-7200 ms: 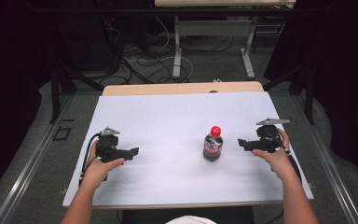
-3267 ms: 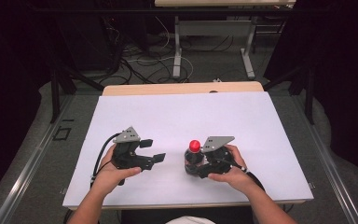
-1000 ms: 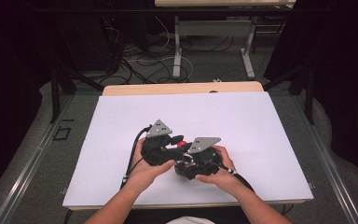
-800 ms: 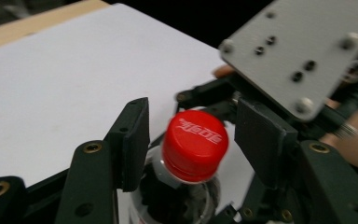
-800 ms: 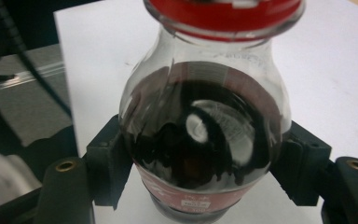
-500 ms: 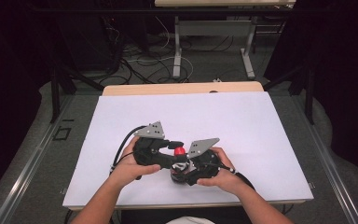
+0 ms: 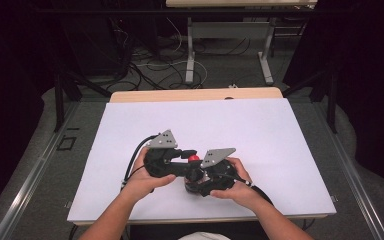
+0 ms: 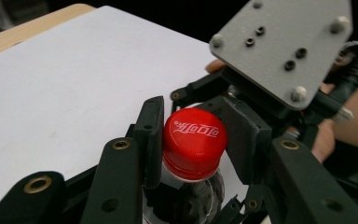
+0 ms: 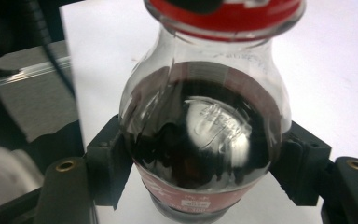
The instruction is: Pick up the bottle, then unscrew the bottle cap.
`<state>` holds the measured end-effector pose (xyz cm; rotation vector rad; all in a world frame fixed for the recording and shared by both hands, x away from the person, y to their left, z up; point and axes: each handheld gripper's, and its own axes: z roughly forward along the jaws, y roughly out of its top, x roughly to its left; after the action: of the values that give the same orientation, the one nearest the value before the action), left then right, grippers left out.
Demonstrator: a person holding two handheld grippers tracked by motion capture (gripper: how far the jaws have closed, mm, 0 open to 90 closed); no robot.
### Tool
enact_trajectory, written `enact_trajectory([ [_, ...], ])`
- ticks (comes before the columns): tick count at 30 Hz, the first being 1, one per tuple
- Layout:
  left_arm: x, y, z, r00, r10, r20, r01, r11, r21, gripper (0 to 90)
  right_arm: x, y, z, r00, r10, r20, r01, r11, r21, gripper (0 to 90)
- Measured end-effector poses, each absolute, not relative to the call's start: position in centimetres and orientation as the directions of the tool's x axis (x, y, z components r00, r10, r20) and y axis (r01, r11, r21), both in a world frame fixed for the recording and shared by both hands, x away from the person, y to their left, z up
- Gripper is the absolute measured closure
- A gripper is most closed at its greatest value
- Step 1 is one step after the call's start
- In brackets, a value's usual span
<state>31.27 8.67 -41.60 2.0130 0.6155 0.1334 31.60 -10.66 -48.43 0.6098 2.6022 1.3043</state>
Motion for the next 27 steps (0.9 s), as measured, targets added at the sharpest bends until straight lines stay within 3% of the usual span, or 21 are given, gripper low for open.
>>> enact_trajectory([
  [6, 30.6, 7.2, -41.8, 0.784, 0.609, -0.121, 0.392, -0.334, 0.857, 61.5, 31.7, -10.7, -48.5, -0.857, 0.516, -0.005, 0.316, 0.532, 0.786, 30.0],
  [10, 30.7, 6.8, -41.8, 0.774, 0.621, -0.129, 0.404, -0.326, 0.855, 61.0, 32.0, -11.0, -48.6, -0.848, 0.531, 0.006, 0.330, 0.518, 0.790, 30.0],
  [16, 31.5, 7.8, -41.4, 0.806, 0.564, -0.180, 0.421, -0.332, 0.844, 53.9, 32.2, -11.3, -48.5, -0.870, 0.491, 0.040, 0.331, 0.523, 0.785, 30.0],
  [20, 32.2, 8.7, -41.3, 0.848, 0.477, -0.231, 0.421, -0.344, 0.839, 48.4, 32.3, -11.4, -48.5, -0.884, 0.465, 0.054, 0.324, 0.524, 0.788, 30.0],
  [22, 32.6, 9.2, -41.3, 0.890, 0.392, -0.234, 0.385, -0.371, 0.845, 48.0, 32.3, -11.4, -48.5, -0.892, 0.447, 0.061, 0.319, 0.531, 0.785, 30.0],
  [27, 33.5, 9.8, -41.4, 0.932, 0.295, -0.211, 0.323, -0.408, 0.854, 51.7, 32.1, -11.2, -48.4, -0.917, 0.391, 0.080, 0.302, 0.549, 0.779, 30.0],
])
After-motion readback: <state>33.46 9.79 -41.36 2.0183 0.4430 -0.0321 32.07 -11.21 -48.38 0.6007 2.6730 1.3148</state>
